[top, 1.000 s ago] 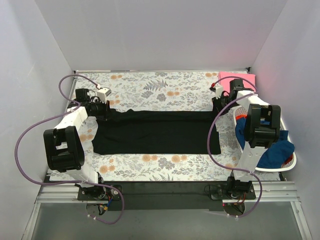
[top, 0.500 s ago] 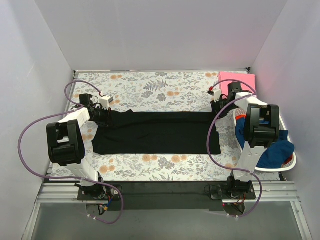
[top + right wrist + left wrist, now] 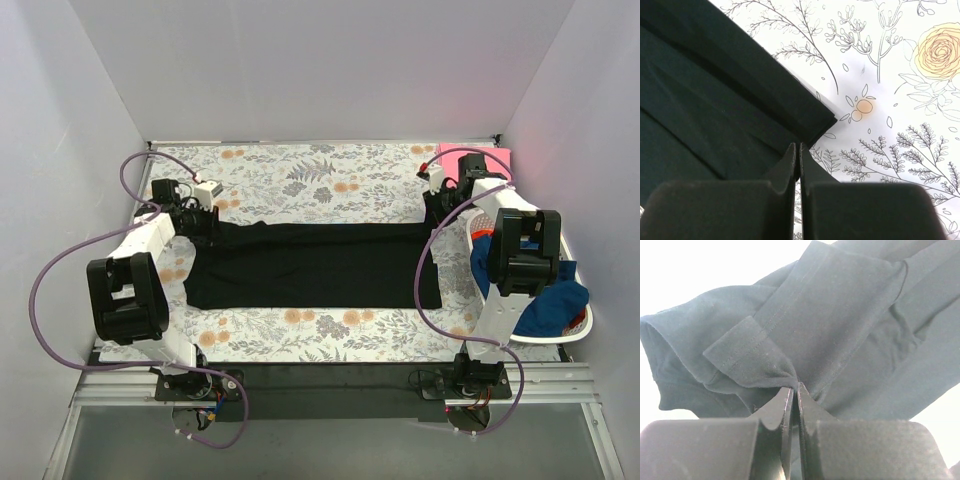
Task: Fold and stack the t-shirts
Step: Fold the tshirt
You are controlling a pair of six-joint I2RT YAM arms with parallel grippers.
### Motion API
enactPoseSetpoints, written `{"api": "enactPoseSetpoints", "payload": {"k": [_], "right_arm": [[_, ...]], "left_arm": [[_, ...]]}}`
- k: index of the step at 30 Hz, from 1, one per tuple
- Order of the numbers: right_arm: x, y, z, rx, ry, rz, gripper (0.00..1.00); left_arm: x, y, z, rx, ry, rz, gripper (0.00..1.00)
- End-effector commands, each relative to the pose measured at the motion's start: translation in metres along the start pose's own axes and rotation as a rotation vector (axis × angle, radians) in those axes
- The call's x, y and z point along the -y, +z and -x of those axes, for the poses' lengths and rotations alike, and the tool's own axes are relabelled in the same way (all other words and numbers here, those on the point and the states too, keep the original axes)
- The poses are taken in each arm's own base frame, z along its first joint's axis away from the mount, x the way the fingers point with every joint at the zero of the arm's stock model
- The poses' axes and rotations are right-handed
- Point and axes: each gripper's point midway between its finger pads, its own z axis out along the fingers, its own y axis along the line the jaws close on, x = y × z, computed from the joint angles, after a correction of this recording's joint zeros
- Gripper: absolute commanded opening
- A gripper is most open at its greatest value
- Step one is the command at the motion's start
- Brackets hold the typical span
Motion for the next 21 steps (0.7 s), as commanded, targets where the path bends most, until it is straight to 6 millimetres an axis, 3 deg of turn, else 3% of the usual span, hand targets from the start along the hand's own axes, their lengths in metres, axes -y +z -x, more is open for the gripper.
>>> {"api": "enactPoseSetpoints", "payload": {"k": [1,12,14,16,17,21], "right_arm": [[0.003,-0.017,0.011,0.012,-0.056,-0.044,0.01],[-0.004,0.001,-0.023,-0.064,-0.048,0.005,0.01],[-0.008,0.001,-0.026,-0.072,-0.051,0.025,0.02],[-0.014,-0.001,-0.029,-0.085,-0.061,0.052,0.14],[-0.016,-0.004,-0.028,-0.084,-0.067,0.057,0.26],[-0.019,-0.018,-0.022,-0.081,-0.098,0.045,0.3]], "left_arm": [[0.007,-0.018,0.004,0.015,0.037,0.011,0.0],[0.0,0.001,-0.04,-0.073,0.008,0.023,0.01],[-0.002,0.003,-0.045,-0.102,-0.002,0.026,0.13],[0.0,0.002,-0.047,-0.117,-0.005,0.014,0.21],[0.005,-0.001,-0.047,-0.129,-0.012,-0.008,0.25],[0.022,-0.021,-0.026,-0.067,0.036,-0.088,0.39]]}}
